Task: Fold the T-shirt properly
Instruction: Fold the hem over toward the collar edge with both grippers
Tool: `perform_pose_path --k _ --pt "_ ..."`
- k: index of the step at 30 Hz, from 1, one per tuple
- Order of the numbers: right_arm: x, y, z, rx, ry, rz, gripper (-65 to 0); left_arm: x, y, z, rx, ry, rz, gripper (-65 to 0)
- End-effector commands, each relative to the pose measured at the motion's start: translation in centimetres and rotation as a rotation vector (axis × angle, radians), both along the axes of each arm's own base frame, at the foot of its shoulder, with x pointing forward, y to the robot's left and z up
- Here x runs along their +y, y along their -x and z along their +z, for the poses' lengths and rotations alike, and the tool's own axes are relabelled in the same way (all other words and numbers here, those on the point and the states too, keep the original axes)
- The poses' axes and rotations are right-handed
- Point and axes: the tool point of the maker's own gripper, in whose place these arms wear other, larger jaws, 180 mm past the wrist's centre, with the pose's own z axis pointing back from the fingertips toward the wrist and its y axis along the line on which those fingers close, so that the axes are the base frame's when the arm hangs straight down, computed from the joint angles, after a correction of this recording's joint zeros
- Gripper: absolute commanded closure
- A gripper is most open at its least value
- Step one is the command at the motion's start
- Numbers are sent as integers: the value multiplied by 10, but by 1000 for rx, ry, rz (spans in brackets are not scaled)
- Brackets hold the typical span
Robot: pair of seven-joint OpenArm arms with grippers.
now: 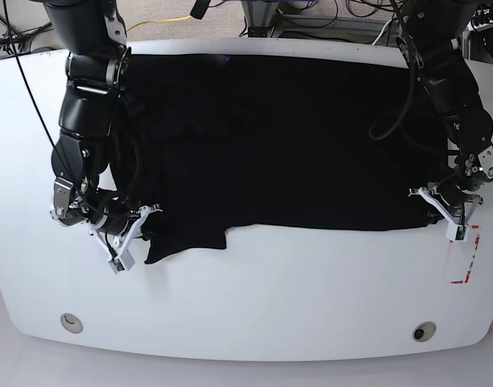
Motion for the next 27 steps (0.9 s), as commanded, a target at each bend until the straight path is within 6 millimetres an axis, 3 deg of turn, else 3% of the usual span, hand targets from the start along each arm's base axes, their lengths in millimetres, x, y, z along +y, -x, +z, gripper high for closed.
perform_pose_path --k 1,3,8,13,21,27 --pt "-6 -1 33 -83 66 21 0 7 -3 21 -58 -38 -1 0" --pt "-9 7 37 -84 107 32 0 8 3 22 -61 -55 -2 0" --pt "-36 37 50 -87 186 -33 0 10 23 22 -59 -110 -15 0" --pt "-25 64 49 -94 134 5 0 10 40 19 -49 -147 -25 0" --pt "-32 122 39 -61 27 -18 0 20 74 22 -39 -214 -11 0" --pt "-20 155 36 -39 -44 6 0 10 95 31 -69 -206 -42 0"
